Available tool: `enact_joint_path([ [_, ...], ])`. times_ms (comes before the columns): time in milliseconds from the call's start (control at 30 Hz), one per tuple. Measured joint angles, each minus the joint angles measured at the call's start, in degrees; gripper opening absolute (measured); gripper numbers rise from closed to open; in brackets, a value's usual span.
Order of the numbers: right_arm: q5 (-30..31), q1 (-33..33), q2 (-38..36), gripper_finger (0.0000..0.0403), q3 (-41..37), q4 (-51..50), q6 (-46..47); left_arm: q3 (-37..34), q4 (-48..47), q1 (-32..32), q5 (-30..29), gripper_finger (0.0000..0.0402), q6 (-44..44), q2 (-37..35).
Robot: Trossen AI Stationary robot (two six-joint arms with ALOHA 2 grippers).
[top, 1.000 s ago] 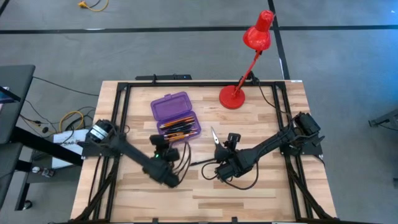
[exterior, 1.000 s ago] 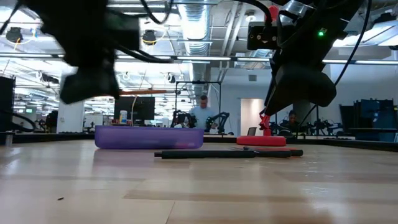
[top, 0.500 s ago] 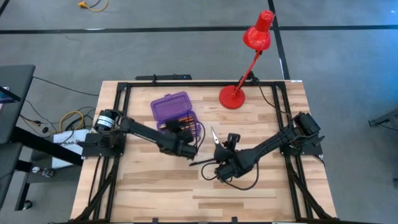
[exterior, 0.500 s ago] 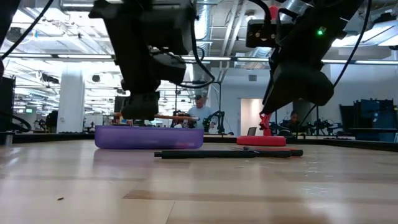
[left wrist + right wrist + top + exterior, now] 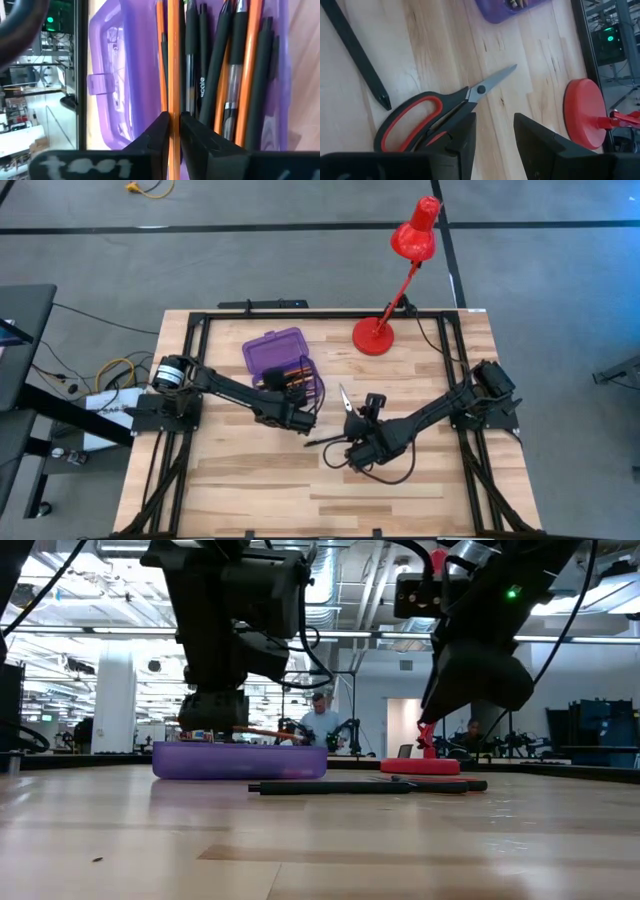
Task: Pick & place school supplies into a supply box
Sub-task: Put the yellow pencil into the purple supply box, then put the black pen into the purple supply box
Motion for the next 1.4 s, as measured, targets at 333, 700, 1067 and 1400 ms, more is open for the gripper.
enact_joint_path([
  [333, 0.1, 0.1, 0.0, 0.0127, 0.0, 0.1, 0.0, 0.0, 0.4, 0.0, 0.0, 0.0095, 0.0, 0.0],
  [700, -0.2, 0.0, 0.0, 0.0127, 0.0, 3.8, -6.4, 0.0, 0.8, -4.0, -0.3, 0.0161, -0.5, -4.6],
  [1067, -21.4, -4.0, 0.0, 0.0127, 0.0, 28.5, -35.2, 0.0, 1.4, -21.4, -3.1, 0.0162, -8.7, -13.4],
  [1400, -40.2, -9.3, 2.7, 0.0127, 0.0, 35.3, -38.4, -2.3, -0.6, -38.6, -13.7, 0.0162, -24.5, -13.5],
])
